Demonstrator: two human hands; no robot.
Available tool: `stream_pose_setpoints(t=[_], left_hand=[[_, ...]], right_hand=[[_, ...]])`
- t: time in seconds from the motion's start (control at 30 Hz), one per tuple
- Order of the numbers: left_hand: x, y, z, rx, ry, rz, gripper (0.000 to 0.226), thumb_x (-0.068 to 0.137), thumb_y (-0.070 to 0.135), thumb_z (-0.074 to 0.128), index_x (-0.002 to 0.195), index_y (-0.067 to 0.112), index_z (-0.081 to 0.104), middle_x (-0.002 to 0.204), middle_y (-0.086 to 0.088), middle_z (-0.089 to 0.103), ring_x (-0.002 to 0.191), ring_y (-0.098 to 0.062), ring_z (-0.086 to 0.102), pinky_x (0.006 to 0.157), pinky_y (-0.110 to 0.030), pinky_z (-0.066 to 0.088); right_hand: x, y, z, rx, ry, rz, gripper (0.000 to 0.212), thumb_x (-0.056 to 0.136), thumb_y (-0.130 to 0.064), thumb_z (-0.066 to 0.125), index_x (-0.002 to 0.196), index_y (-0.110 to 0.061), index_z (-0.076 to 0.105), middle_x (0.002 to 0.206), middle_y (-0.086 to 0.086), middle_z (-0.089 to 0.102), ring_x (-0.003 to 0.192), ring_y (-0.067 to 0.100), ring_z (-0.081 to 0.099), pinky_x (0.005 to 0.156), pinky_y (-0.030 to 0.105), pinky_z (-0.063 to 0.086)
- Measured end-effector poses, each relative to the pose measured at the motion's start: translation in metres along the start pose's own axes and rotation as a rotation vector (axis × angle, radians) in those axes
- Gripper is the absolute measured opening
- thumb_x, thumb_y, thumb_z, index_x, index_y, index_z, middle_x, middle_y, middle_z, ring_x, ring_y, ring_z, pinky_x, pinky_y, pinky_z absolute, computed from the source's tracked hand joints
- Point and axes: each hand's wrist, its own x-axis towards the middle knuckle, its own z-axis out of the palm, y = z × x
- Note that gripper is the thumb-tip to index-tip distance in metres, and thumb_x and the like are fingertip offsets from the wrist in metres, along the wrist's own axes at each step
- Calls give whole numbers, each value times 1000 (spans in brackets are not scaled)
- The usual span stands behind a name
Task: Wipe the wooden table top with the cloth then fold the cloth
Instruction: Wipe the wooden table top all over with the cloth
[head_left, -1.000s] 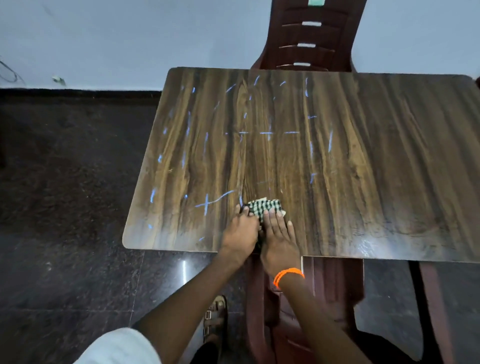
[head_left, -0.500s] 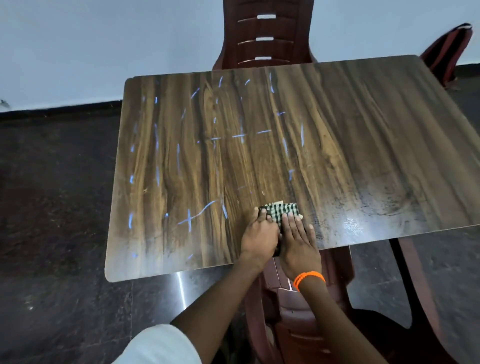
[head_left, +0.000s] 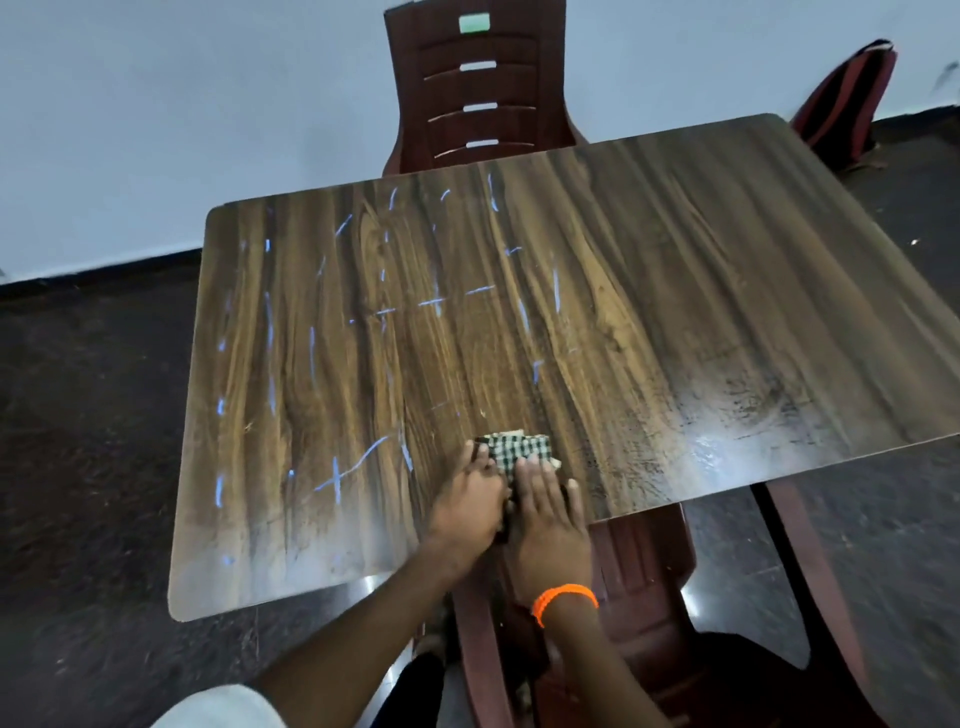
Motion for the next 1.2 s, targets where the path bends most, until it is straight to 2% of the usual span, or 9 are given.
stream_pose_setpoints(t=[0.1, 0.2, 0.47, 0.63, 0.8, 0.9, 1.0, 1.1, 1.2], left_hand=[[43, 15, -13, -54, 59, 78, 45, 95, 21, 43, 135, 2, 53, 139, -20, 54, 145, -35, 29, 124, -44, 4], [96, 21, -28, -70, 98, 105, 44, 95, 21, 47, 133, 1, 55, 138, -19, 55, 144, -32, 32, 124, -43, 7], [168, -40, -58, -60, 169, 78, 33, 96, 23, 50, 123, 8, 63, 132, -15, 61, 139, -27, 39, 123, -39, 14], [141, -78, -48, -53, 129, 68, 36, 99, 25, 44, 127, 11, 62, 135, -12, 59, 142, -27, 35, 123, -40, 12], [90, -75, -24, -26, 111, 149, 46, 101, 24, 37, 143, 5, 44, 142, -18, 50, 145, -32, 28, 124, -43, 7], [89, -52, -29, -69, 131, 212, 42, 100, 22, 39, 136, 7, 53, 137, -15, 57, 144, -31, 31, 125, -41, 3], [112, -25, -41, -145, 169, 267, 38, 96, 19, 44, 132, 10, 54, 132, -11, 60, 142, -29, 36, 125, -39, 4], [149, -2, -53, -181, 220, 295, 45, 90, 15, 54, 134, 8, 51, 139, -12, 54, 139, -28, 40, 125, -39, 8], [192, 6, -66, -125, 236, 308, 42, 90, 16, 56, 131, 10, 54, 136, -11, 54, 134, -27, 44, 123, -40, 15]], right_hand=[[25, 27, -12, -28, 58, 85, 60, 97, -34, 23, 153, -12, 29, 158, 4, 31, 148, 18, 25, 119, 47, 21], [67, 49, -21, -67, 60, 176, 62, 98, -36, 13, 156, -15, 17, 162, 1, 22, 150, 14, 15, 123, 44, 12], [168, 32, -26, -37, -3, 193, 59, 104, -36, 21, 157, -18, 3, 165, 0, 5, 152, 14, -3, 123, 39, 1], [155, -6, -16, -22, 1, 91, 60, 103, -40, 24, 157, -17, 8, 165, 0, 6, 152, 15, -4, 124, 41, 5], [103, -13, -3, -57, -2, 62, 62, 102, -45, 29, 156, -19, 16, 164, -1, 14, 152, 13, 5, 121, 43, 15], [85, 5, -7, -99, 1, 109, 62, 102, -48, 27, 156, -19, 17, 163, -1, 16, 151, 13, 8, 121, 44, 17], [88, 34, -19, -147, 5, 183, 64, 101, -51, 21, 156, -20, 16, 163, -2, 15, 151, 13, 7, 123, 43, 10], [108, 64, -31, -165, -1, 248, 65, 100, -54, 8, 157, -24, 0, 164, -6, 2, 150, 9, -7, 123, 37, -5], [144, 85, -39, -108, 31, 293, 64, 100, -52, 9, 156, -25, -3, 165, -7, 0, 149, 7, -10, 123, 37, -3]])
